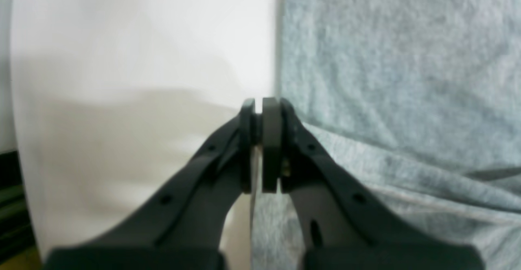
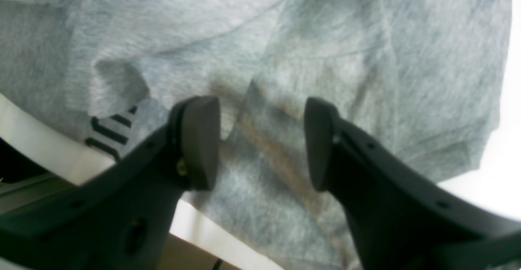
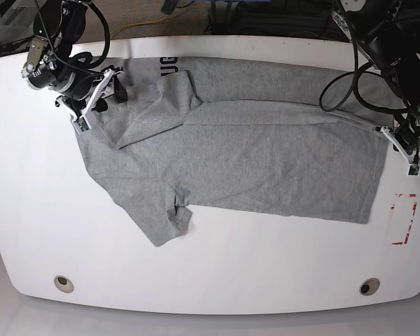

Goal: Fold the T-shirt properly
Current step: 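Slide the left gripper along the shirt edge toward the hem, then pinch the shirt edge with both grippers and tug it taut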

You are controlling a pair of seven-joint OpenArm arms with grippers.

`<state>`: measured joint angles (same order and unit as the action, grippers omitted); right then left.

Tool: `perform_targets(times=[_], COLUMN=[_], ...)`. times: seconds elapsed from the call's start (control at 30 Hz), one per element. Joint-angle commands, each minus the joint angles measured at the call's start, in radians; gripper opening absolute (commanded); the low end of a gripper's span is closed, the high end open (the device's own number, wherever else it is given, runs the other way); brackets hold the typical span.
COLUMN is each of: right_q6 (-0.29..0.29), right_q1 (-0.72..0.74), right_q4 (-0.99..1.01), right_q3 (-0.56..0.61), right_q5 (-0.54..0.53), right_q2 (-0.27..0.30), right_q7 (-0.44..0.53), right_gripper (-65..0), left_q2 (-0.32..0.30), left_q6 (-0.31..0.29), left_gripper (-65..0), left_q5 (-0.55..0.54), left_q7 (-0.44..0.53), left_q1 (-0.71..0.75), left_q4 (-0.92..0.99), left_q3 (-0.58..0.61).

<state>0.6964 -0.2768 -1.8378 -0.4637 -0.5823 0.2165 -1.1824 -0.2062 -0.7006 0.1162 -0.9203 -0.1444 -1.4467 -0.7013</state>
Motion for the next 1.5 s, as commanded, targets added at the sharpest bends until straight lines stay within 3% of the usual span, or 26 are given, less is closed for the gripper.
perform_targets(times=[0.0, 0.6, 0.7, 0.77, 0.9, 0.97, 1.33, 1.47], right_q6=[0.002, 0.002, 0.002, 0.002, 0.002, 0.002, 0.002, 0.002], right_q1=[0.004, 0.006, 0.003, 0.0, -0.006, -0.006, -0.003, -0.003], right_q4=[-0.018, -0.017, -0.024, -0.043, -0.069, -0.064, 0.063, 0.063], right_q3=[-0.007, -0.007, -0.02, -0.043, -0.057, -0.057, 0.0, 0.0], right_q5=[-0.018, -0.018, -0.023, -0.025, -0.023, -0.02, -0.025, -0.023], right_q2=[0.018, 0.018, 0.018, 0.013, 0.014, 0.018, 0.007, -0.029], right_q7=[0.016, 0.016, 0.016, 0.016, 0.016, 0.016, 0.014, 0.014], right_gripper=[-33.0, -33.0, -33.0, -33.0, -32.3, -32.3, -32.3, -32.3], left_q2=[-0.029, -0.048, -0.048, -0.048, -0.049, -0.049, -0.042, -0.042], left_q6=[0.002, 0.002, 0.002, 0.002, 0.002, 0.002, 0.002, 0.002], left_gripper=[-63.9, -62.8, -53.7, -45.6, -23.2, -17.8, -23.3, -24.3], left_q5=[0.0, 0.0, 0.0, -0.003, -0.005, -0.005, -0.006, -0.008], left_q7=[0.01, 0.013, 0.013, 0.008, 0.008, 0.008, 0.014, 0.014], left_q1=[-0.011, -0.059, -0.06, -0.056, -0.007, 0.033, 0.219, 0.242], left_q4=[-0.006, -0.004, -0.01, -0.016, -0.056, -0.09, -0.233, -0.23], left_q3=[-0.013, 0.01, 0.032, 0.035, 0.039, 0.048, 0.173, 0.17])
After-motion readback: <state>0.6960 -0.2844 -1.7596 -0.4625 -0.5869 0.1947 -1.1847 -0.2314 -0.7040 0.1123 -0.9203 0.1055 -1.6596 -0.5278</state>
